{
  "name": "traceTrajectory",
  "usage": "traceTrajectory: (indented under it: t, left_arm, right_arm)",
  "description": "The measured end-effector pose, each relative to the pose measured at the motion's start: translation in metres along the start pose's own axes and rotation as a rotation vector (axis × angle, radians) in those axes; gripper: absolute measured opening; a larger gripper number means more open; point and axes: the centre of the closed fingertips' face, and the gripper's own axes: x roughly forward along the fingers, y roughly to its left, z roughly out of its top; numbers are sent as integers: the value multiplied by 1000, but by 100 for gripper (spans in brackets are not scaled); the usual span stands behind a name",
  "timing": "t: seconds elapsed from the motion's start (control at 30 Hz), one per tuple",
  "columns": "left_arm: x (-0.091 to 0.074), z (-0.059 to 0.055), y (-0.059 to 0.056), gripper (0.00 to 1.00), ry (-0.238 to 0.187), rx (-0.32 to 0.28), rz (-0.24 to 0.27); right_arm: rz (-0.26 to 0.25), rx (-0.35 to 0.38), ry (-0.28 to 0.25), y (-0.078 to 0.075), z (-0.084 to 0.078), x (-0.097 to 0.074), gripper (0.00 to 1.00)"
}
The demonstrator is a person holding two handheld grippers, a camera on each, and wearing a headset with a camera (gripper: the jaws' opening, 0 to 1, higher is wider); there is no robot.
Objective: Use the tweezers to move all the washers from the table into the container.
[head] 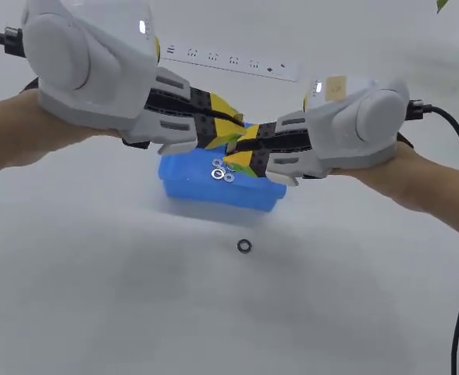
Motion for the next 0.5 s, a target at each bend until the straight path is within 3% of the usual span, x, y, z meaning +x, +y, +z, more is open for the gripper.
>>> traceTrajectory:
  t: [0.07, 0.13, 0.27, 0.37, 0.5]
  left_arm:
    - [-3, 0, 5, 5, -2, -3, 14]
    - [-7, 0, 8, 5, -6, -7, 28]
    - [-14, 4, 9, 5, -13, -17, 47]
    - [-18, 9, 6, 5, -66, -74, 41]
    - [-21, 7, -2, 5, -51, -67, 53]
  right_arm:
    - [-26, -2, 1, -3, 1, -2, 15]
    - [-51, 20, -12, -6, 4, -5, 27]
    - [-62, 27, -5, -5, 1, -12, 30]
    - [-84, 32, 14, -3, -5, -20, 36]
    - [-126, 47, 14, -1, -9, -31, 43]
